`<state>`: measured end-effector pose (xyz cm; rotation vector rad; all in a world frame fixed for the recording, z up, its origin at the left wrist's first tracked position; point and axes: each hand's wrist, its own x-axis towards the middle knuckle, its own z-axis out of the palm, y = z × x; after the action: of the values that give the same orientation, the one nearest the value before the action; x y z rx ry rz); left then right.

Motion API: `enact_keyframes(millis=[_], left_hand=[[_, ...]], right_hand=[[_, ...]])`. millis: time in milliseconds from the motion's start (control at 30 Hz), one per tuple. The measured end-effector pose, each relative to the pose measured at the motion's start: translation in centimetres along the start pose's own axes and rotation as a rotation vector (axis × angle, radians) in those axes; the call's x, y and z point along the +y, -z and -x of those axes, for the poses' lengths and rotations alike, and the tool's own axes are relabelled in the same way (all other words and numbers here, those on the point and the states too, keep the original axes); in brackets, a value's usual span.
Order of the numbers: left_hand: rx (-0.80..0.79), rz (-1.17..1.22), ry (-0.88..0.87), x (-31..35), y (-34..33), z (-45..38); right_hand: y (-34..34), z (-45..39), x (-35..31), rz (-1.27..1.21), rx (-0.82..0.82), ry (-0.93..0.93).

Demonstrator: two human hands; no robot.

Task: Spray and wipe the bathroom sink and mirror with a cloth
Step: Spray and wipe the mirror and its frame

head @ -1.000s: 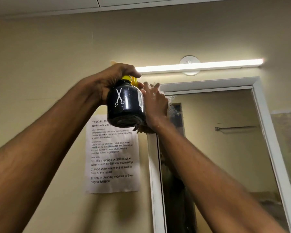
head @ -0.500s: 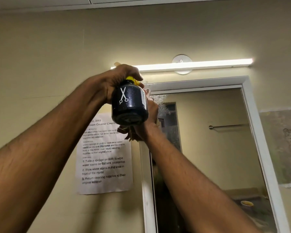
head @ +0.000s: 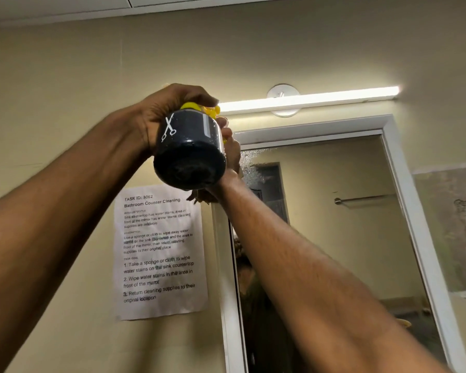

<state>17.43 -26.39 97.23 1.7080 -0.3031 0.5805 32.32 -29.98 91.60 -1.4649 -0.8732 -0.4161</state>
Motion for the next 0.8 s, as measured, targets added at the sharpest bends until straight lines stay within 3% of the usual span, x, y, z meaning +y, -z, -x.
enact_keyframes(millis=[33,133,200,367,533,800], left_hand=[[-0.022,0.052,0.000,0.0,0.3,-0.2],[0.006,0.086,-0.010,-0.6,1.3,-0.6],[0.049,0.046,-0.020,-1.3,1.7,-0.8],[0.070,-0.007,0.013,-3.8,1.2,-2.0],[-0.062,-0.021,0.113,-4.8,-0.8,-4.2],[-0.194,0.064,0.100,-6.4,-2.1,-7.1]], right_hand=[[0.2,0.0,-0.3,0.087,0.053,0.054],[0.7,-0.8,-1.4,0.546,0.427,0.388],[0.7,-0.7,-1.4,0.722,0.397,0.488],[5.1,-0.7,-1.2,0.758,0.465,0.442],[11.1,-0.9,-1.3,0.934,0.552,0.402],[14.6,-1.1,-1.3,1.043,0.630,0.384]])
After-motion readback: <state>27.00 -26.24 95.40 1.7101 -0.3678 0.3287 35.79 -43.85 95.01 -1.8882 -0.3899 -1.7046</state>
